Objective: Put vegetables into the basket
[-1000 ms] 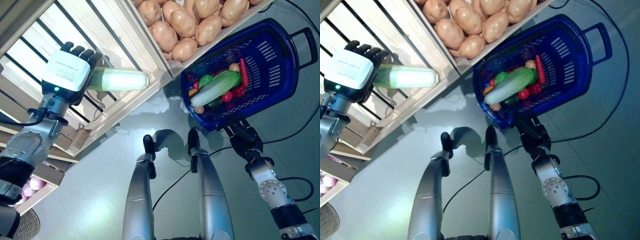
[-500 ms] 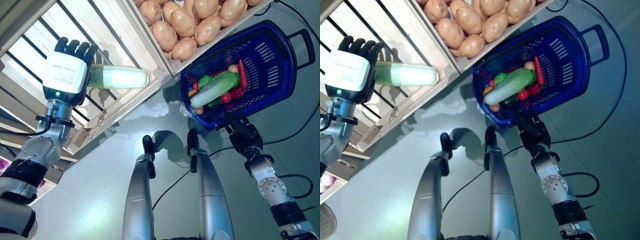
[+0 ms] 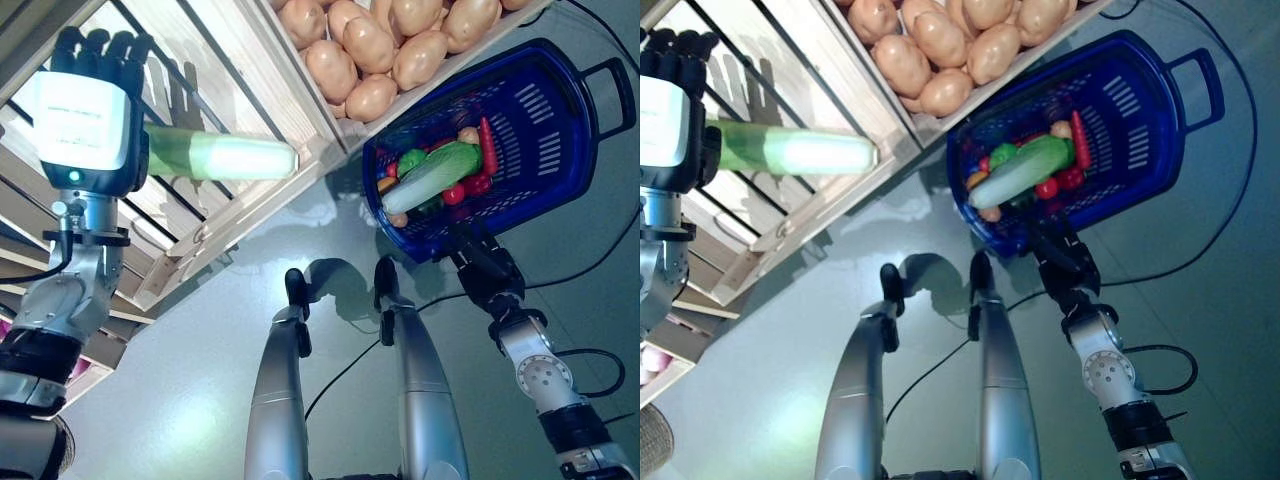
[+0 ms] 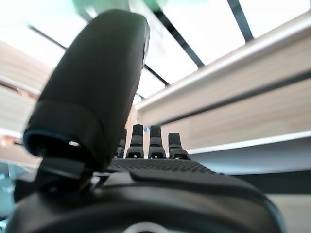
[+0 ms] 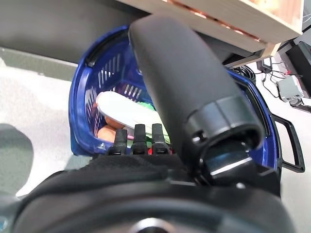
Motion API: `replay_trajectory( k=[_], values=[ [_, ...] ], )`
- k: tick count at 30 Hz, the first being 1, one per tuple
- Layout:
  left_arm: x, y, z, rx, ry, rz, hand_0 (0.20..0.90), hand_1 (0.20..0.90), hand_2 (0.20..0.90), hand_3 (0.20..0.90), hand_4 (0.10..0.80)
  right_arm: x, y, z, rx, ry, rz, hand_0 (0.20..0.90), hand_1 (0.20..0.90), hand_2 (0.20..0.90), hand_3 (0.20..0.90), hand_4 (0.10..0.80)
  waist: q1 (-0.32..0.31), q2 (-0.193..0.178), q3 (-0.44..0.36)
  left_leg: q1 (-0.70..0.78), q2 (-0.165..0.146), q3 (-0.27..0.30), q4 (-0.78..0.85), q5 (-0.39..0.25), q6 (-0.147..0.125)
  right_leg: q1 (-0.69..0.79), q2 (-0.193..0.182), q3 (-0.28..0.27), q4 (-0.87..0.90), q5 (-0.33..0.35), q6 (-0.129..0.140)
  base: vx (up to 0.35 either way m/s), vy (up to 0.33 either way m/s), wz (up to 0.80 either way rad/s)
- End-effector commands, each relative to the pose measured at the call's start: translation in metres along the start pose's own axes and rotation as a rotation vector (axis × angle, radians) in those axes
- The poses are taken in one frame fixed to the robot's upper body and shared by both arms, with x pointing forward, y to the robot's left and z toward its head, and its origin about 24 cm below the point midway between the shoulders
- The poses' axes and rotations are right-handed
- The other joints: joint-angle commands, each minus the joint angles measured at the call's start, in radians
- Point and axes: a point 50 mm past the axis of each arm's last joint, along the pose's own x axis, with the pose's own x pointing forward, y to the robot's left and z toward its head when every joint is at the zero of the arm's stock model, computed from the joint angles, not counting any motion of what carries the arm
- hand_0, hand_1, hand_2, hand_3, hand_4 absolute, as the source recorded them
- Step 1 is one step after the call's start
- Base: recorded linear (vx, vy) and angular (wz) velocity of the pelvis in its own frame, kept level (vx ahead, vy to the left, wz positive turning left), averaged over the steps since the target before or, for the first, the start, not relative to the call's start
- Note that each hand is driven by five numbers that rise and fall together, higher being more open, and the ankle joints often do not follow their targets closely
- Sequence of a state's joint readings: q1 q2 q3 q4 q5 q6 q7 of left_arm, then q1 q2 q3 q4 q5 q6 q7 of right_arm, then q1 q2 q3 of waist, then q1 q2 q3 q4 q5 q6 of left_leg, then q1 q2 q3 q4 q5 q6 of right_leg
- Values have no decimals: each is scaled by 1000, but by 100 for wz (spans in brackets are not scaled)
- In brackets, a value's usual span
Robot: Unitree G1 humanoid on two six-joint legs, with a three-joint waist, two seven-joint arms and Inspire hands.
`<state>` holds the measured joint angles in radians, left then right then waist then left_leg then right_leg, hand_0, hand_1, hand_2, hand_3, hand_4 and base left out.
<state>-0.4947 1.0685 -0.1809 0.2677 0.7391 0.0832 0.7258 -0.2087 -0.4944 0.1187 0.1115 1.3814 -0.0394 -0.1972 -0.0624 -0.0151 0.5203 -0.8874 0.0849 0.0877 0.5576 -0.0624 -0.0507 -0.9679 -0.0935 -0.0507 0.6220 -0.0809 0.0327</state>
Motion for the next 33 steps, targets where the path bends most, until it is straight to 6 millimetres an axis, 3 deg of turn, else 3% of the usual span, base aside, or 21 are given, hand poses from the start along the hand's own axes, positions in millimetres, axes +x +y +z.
replay_trajectory(
  k=[1, 17, 22, 24, 29, 30, 33],
  values=[
    [18, 38, -12, -42, 57, 214, 900, 900, 900, 900, 800, -16, 14, 23, -3, -125, 106, 900, 900, 900, 900, 800, 7, 20, 0, 20, -30, 2, -73, 46, 0, 95, 5, -19, -51, -8, 6, -6, -41, 3],
    [-17, 17, -1, -288, 138, 15, 900, 900, 900, 900, 800, -29, 1, 17, 20, -132, 103, 900, 900, 900, 900, 800, 22, 16, 0, 31, -36, -1, -105, 60, 4, 120, 5, -38, -89, -4, 7, -4, -9, 2],
    [-31, 10, 6, -420, 191, -49, 900, 900, 900, 900, 800, -32, -1, 15, 25, -137, 100, 900, 900, 900, 900, 800, 30, 19, 0, 37, -40, -4, -117, 67, 7, 129, 1, -45, -100, -1, 9, 12, -8, 1],
    [-38, 6, 12, -486, 207, -78, 900, 900, 900, 900, 800, -35, -4, 11, 27, -131, 91, 900, 900, 900, 900, 800, 34, 18, 0, 63, -45, -13, -113, 41, 4, 155, 1, -43, -95, -26, 14, 72, -30, 5],
    [-45, 3, 22, -633, 242, -114, 900, 900, 900, 900, 800, -36, -3, 8, 32, -135, 88, 900, 900, 900, 900, 800, 43, 18, 0, 66, -49, -19, -129, 49, 6, 161, 1, -50, -108, -21, 15, -28, -31, 8],
    [-44, 4, 24, -668, 246, -119, 900, 900, 900, 900, 800, -36, -1, 9, 35, -142, 94, 900, 900, 900, 900, 800, 45, 18, 0, 45, -48, -14, -137, 76, 12, 141, 0, -57, -115, 2, 9, -12, -41, 5],
    [-50, 0, 32, -781, 264, -175, 900, 900, 900, 900, 800, -38, -4, 4, 39, -137, 84, 900, 900, 900, 900, 800, 49, 15, 0, 74, -52, -22, -136, 51, 8, 175, 1, -58, -114, -22, 15, 26, -28, 2]
  ],
)
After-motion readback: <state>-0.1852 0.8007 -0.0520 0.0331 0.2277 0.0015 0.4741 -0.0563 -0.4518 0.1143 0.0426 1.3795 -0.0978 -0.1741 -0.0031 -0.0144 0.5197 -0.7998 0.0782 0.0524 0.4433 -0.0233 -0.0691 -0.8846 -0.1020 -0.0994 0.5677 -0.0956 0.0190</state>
